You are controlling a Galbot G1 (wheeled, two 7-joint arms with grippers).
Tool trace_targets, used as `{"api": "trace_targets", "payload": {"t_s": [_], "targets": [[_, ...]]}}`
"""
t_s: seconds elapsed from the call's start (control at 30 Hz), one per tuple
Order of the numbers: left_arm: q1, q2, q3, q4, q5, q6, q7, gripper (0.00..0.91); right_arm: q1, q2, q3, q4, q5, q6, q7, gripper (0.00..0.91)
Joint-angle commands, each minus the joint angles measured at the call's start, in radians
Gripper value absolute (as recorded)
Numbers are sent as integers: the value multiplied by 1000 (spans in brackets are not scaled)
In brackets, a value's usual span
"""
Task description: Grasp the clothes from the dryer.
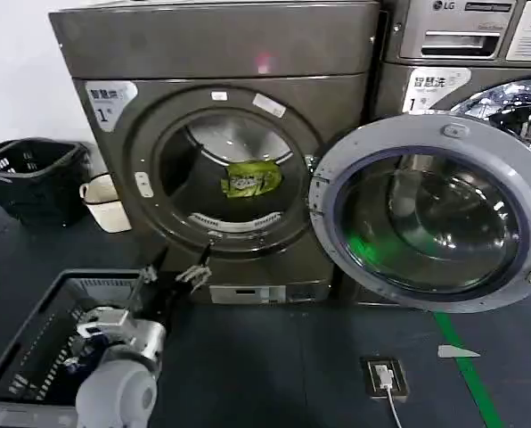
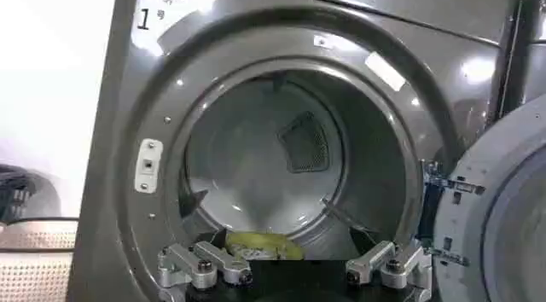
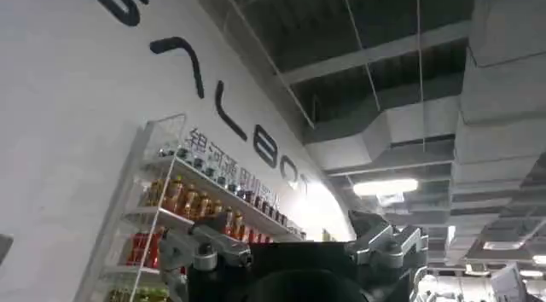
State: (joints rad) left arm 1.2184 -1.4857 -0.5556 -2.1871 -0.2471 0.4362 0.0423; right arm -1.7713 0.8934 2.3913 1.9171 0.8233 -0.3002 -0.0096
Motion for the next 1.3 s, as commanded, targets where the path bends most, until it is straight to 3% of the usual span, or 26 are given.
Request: {"api": "trace_targets", "payload": {"t_s": [0.03, 0.3, 1.3], "targets": [[0, 0, 0, -2, 2, -1, 0, 907, -1, 0, 1, 2, 6, 27, -6, 907], [5, 4, -2, -8, 3, 0, 0, 907, -11, 4, -3, -4, 11, 101, -13, 907], [-15, 10, -9, 14, 38, 5, 0, 907, -12, 4, 1, -17, 9, 134, -20, 907]]}}
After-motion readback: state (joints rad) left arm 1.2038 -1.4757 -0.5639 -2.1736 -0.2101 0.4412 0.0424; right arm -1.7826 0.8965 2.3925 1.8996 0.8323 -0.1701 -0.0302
